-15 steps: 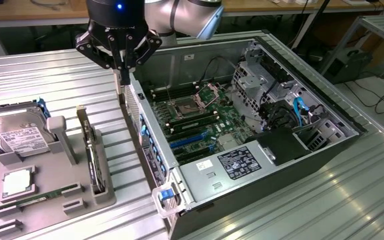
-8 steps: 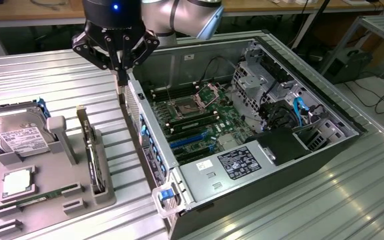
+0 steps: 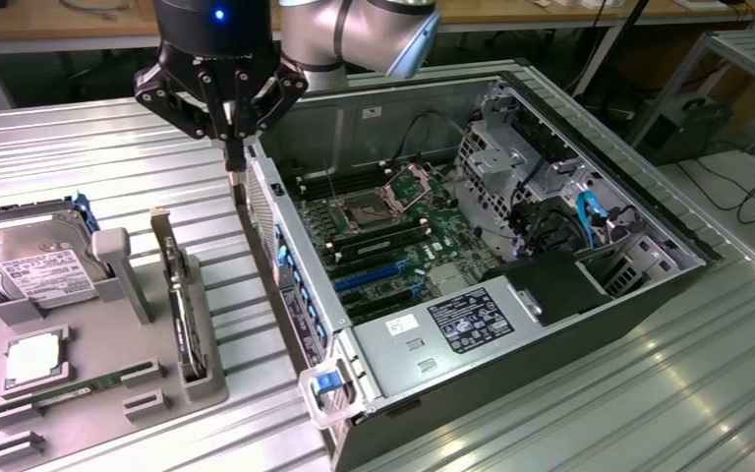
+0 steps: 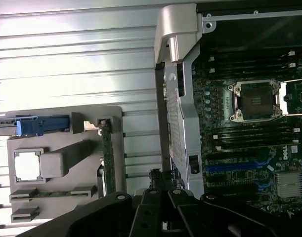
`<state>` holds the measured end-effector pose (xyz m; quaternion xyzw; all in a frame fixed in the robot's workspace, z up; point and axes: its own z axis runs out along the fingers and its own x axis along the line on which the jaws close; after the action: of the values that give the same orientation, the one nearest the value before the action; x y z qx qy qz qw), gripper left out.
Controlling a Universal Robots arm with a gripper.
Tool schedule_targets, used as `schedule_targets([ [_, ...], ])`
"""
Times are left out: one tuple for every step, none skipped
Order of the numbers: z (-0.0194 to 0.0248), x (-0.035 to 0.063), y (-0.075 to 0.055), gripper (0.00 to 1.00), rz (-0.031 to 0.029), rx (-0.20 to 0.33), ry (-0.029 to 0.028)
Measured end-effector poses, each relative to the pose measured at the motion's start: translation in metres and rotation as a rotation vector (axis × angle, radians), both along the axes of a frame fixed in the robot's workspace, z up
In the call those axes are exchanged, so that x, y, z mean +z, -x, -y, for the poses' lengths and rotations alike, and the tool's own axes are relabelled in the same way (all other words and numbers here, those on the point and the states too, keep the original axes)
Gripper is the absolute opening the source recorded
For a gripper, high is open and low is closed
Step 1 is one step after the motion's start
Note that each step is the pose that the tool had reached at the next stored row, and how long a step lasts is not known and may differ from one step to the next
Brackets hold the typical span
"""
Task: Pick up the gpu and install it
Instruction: 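Reach for the gpu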
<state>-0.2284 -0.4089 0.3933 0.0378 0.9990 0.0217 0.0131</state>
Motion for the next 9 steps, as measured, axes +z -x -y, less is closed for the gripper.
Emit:
schedule_targets([
  [0.0001, 0.0000, 0.0006, 0.11, 0.0000, 0.000, 0.0000],
  [0.0002, 0.0000, 0.0012, 0.11, 0.0000, 0.000, 0.0000],
  [0.0004, 0.0000, 0.0022, 0.11, 0.0000, 0.000, 0.0000],
  [0.0006, 0.0000, 0.0029, 0.11, 0.0000, 0.000, 0.0000],
  [0.0007, 0.0000, 0.0037, 0.11, 0.0000, 0.000, 0.0000],
  [0.0008, 0.0000, 0.0045, 0.11, 0.0000, 0.000, 0.0000],
  [0.0009, 0.0000, 0.0060, 0.11, 0.0000, 0.000, -0.0001],
  [0.0010, 0.0000, 0.0072, 0.11, 0.0000, 0.000, 0.0000],
  [0.0012, 0.0001, 0.0085, 0.11, -0.0001, 0.000, 0.0001],
])
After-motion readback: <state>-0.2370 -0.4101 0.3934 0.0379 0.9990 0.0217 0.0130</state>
